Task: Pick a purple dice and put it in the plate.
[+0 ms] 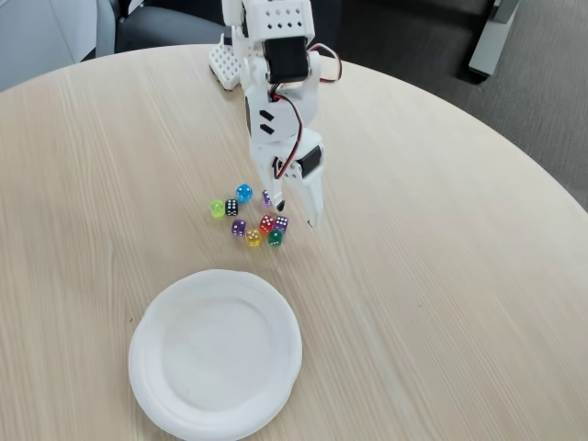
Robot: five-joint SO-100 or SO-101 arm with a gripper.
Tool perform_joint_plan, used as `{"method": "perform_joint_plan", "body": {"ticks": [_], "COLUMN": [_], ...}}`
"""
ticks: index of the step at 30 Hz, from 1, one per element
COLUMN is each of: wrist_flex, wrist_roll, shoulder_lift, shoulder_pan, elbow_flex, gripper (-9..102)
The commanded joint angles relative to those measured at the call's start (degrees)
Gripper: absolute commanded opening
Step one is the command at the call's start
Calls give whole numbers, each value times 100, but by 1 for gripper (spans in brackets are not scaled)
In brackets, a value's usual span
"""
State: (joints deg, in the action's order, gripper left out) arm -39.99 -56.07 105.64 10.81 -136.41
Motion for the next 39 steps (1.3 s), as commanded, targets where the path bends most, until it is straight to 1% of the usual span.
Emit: {"method": "perform_joint_plan", "body": {"ticks": [1,8,15,21,29,33,39], "wrist_flex": [26,44,44,44,686,703,650], "wrist_roll": [-35,79,-141,-158,-334,-475,-378], "shoulder_lift": [18,18,0,-44,-598,-598,-554], "shoulder_pan": [-53,-53,-53,-53,-53,-53,-53], "elbow_flex": [132,167,650,703,738,756,756], "gripper": [23,22,22,23,23,23,21]}}
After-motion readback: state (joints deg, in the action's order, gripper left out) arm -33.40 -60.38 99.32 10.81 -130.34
